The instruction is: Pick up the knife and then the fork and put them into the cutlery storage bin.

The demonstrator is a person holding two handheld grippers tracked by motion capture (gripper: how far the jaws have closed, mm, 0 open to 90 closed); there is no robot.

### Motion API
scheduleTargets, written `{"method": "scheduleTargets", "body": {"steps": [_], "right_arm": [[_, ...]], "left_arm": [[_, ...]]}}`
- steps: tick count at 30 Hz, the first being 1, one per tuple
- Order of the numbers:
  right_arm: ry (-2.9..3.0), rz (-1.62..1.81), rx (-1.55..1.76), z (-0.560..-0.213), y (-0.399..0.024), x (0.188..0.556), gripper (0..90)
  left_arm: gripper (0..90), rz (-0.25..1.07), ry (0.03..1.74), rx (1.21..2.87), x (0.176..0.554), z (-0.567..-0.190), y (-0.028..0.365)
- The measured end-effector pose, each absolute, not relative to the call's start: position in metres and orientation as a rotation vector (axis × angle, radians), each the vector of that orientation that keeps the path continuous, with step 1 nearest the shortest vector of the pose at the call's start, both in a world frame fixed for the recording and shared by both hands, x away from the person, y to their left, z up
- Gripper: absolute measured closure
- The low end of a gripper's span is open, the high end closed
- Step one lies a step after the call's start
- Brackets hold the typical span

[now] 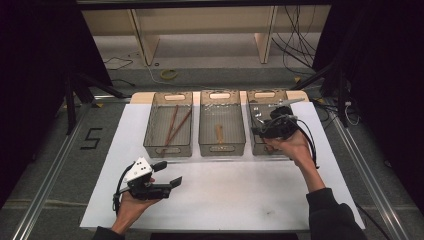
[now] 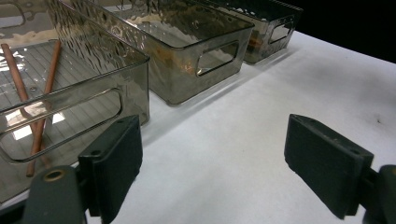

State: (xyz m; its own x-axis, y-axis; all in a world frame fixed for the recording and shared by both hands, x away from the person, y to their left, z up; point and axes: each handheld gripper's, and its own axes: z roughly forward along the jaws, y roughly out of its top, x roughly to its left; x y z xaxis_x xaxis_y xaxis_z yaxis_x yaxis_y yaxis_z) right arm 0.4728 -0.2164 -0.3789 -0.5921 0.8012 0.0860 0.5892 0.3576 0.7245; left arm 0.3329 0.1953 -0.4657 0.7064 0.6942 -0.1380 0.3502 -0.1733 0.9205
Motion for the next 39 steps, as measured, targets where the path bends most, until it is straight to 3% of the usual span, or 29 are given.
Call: {"method": "scheduleTargets", "body": {"steps": [39], "right_arm": [[2.290, 1.285, 1.176, -0.399, -0.211, 0.426, 30.1]], "left_arm": [[18.7, 0.360, 0.837, 1.780, 0.337, -0.467, 0.194]]}}
